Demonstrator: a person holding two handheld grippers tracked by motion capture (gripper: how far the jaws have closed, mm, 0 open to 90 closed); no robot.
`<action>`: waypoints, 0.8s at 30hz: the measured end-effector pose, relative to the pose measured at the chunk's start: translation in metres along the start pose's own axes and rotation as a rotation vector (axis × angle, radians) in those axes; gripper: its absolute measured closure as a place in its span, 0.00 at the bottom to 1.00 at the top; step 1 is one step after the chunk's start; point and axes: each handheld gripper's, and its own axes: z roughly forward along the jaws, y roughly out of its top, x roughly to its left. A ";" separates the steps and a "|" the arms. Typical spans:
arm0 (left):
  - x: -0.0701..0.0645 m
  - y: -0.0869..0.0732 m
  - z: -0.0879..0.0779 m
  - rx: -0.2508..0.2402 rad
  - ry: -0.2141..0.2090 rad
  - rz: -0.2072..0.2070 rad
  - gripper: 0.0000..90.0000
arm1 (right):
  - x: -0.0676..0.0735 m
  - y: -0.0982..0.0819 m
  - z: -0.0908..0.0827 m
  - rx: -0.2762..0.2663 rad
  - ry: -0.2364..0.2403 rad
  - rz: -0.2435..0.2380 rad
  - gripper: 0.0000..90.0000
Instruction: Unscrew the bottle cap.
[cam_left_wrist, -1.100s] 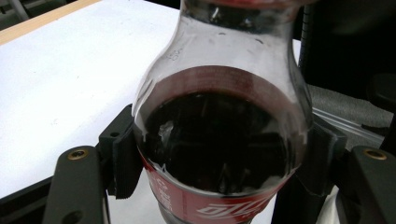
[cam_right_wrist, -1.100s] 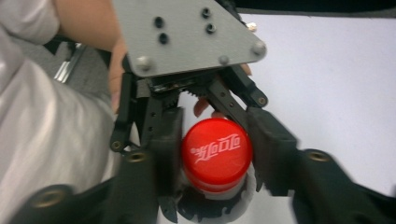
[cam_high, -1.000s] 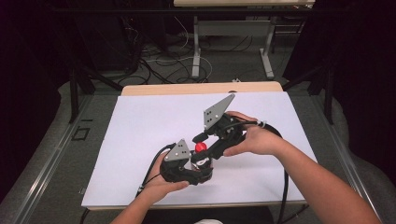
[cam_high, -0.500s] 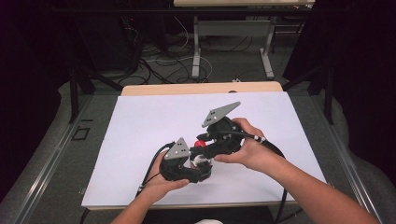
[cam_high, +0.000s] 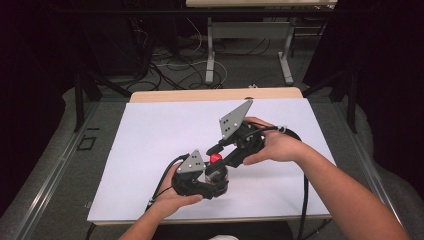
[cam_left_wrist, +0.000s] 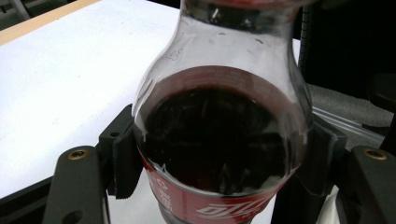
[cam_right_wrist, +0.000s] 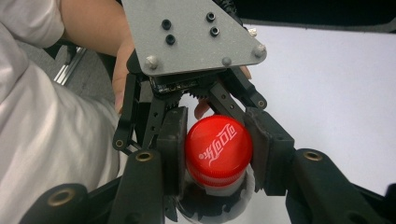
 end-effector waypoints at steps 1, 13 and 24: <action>0.000 0.000 0.000 0.004 0.005 -0.001 0.34 | 0.000 0.000 0.000 0.000 0.000 0.000 0.55; 0.005 0.001 -0.005 -0.014 0.044 -0.029 0.33 | 0.026 0.011 -0.001 -0.076 -0.315 0.368 0.48; 0.005 0.002 -0.006 -0.024 0.052 -0.044 0.33 | 0.033 0.012 0.013 -0.063 -0.416 0.417 0.55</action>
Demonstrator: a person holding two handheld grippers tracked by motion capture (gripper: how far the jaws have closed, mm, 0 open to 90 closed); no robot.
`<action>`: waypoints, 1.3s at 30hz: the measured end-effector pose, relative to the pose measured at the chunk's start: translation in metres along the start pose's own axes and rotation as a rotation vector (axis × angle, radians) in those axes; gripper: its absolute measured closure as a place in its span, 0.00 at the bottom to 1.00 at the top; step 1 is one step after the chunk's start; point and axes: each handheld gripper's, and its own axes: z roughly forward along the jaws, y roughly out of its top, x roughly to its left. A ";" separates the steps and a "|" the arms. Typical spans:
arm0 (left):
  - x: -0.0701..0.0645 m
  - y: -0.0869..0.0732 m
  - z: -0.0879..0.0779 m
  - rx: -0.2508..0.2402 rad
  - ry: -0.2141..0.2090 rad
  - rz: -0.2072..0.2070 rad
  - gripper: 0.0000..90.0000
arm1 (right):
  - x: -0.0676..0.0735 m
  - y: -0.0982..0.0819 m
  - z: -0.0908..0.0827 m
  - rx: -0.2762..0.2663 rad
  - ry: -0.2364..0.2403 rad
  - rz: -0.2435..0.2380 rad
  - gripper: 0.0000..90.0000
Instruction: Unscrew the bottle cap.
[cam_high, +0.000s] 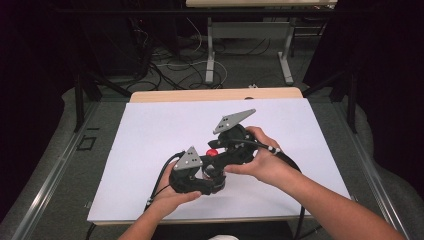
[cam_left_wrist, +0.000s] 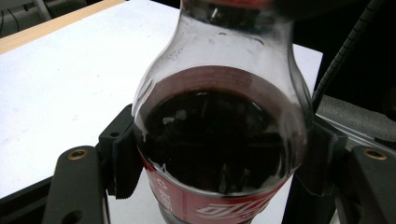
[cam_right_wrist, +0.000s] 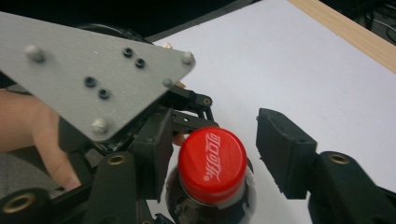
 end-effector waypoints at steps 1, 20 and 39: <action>0.001 0.000 -0.001 0.005 0.001 0.004 0.34 | -0.001 -0.001 0.000 0.002 -0.002 0.005 0.59; -0.006 0.001 0.001 0.022 -0.072 0.064 0.34 | -0.035 0.006 0.003 0.048 0.474 -0.461 0.67; -0.005 0.003 0.001 0.016 0.040 0.018 0.33 | 0.009 -0.004 -0.008 -0.051 -0.043 -0.019 0.67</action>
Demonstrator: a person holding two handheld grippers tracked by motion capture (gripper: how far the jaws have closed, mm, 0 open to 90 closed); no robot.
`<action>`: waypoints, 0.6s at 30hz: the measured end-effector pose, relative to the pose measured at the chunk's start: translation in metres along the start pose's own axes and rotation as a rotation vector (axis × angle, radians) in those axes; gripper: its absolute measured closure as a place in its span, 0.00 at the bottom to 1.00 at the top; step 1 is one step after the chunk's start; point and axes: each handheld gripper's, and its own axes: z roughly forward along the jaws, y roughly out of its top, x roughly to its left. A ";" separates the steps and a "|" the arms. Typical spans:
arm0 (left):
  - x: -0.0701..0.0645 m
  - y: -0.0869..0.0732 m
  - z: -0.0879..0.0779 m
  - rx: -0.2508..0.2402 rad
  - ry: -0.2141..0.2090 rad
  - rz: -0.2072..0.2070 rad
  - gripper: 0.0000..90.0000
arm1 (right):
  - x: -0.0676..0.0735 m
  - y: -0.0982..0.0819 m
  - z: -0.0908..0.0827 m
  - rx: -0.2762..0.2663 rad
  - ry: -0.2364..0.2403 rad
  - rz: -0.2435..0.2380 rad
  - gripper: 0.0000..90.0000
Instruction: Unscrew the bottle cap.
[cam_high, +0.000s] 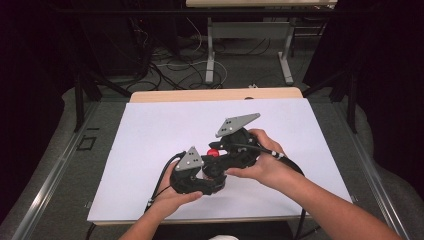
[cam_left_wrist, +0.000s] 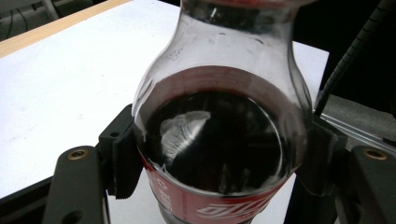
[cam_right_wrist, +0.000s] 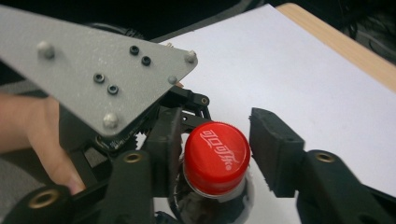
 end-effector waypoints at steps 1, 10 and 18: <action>0.000 0.000 0.000 0.000 0.001 -0.001 0.33 | 0.001 0.000 0.000 -0.002 -0.016 0.008 0.67; -0.001 0.000 -0.002 -0.005 -0.061 0.018 0.34 | -0.028 0.005 0.001 0.036 0.292 -0.205 0.68; -0.005 0.000 0.002 0.009 -0.106 0.042 0.34 | -0.049 0.012 0.007 0.082 0.558 -0.428 0.67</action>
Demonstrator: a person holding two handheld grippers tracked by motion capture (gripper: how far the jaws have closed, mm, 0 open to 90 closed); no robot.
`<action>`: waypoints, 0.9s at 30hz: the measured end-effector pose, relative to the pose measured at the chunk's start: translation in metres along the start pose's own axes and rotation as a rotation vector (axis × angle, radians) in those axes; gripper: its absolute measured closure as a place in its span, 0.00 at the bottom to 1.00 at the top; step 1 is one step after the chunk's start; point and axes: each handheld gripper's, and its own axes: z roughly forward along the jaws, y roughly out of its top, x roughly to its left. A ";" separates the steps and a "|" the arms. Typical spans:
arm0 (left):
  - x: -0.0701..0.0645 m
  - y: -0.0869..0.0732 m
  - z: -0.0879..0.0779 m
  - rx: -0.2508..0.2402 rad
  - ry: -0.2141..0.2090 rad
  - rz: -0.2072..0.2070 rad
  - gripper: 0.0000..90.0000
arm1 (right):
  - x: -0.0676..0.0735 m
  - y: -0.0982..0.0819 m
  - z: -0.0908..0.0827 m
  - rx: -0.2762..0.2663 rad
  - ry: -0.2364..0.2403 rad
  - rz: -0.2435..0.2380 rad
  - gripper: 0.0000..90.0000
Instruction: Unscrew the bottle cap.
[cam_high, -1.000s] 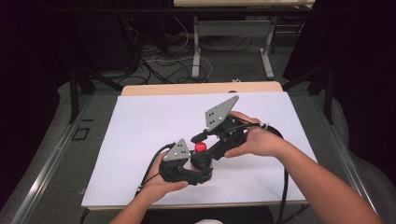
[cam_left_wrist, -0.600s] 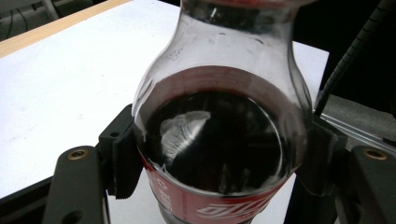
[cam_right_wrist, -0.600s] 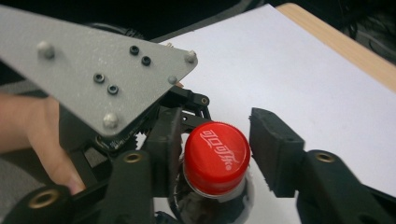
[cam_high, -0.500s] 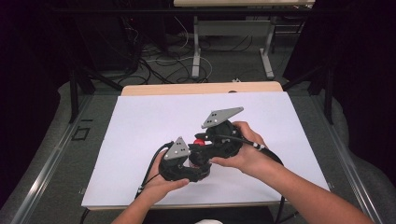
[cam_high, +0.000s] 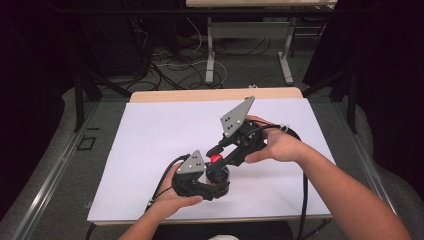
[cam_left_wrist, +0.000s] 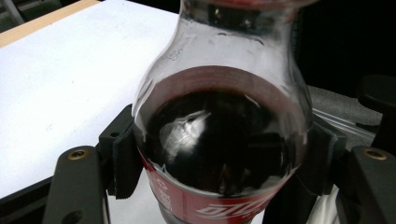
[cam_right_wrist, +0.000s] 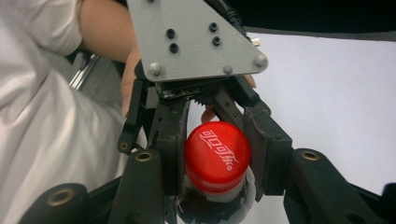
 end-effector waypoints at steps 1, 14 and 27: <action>0.000 0.000 0.000 -0.001 0.000 -0.010 0.34 | 0.001 0.001 0.000 0.005 -0.015 0.002 0.61; 0.003 0.001 -0.003 -0.011 0.052 -0.032 0.33 | 0.038 0.014 0.008 0.019 -0.425 0.309 0.58; 0.003 0.001 -0.003 -0.009 0.030 -0.016 0.34 | 0.011 0.010 0.000 0.036 -0.156 0.166 0.68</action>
